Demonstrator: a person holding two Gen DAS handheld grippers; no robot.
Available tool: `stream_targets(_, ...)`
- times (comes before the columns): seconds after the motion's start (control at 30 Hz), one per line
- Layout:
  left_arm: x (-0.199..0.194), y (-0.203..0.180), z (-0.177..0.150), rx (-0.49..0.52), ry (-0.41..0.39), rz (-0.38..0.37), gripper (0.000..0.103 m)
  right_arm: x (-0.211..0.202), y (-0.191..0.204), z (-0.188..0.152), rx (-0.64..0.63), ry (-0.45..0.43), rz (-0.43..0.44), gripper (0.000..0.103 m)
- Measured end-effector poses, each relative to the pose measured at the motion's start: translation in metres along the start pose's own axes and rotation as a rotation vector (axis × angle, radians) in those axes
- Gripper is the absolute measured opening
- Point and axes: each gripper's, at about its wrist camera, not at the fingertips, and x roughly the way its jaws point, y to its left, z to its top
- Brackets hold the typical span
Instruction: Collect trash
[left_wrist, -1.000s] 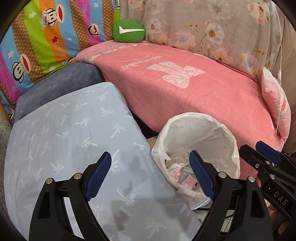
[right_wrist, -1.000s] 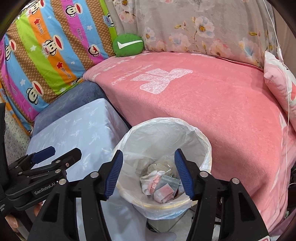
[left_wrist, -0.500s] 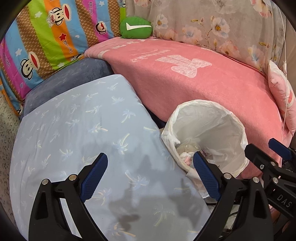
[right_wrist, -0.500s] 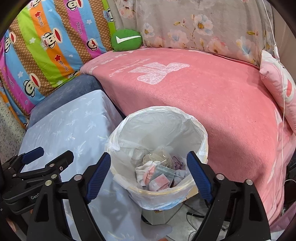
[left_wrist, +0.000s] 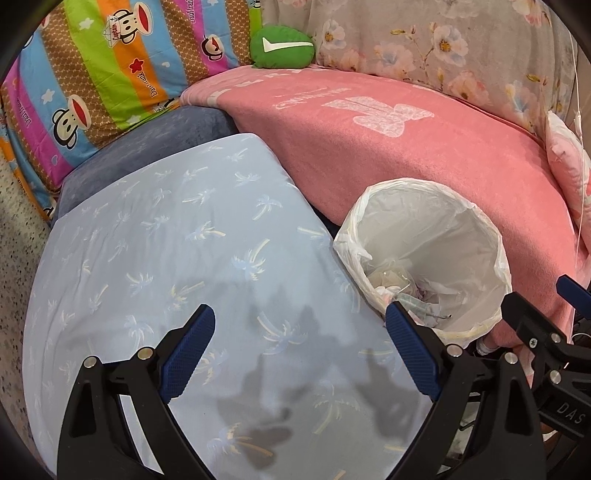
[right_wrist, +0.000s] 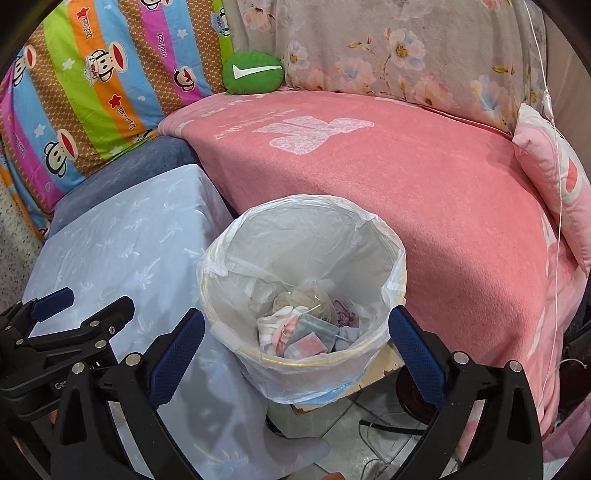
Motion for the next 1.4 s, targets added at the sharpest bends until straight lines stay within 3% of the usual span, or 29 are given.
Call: stream_targets(1.4,0.001,-0.014,-0.009,-0.031,0.02,0.046,0.095,-0.006,-0.004,-0.013,-0.025,-0.007,-0.04,0.097)
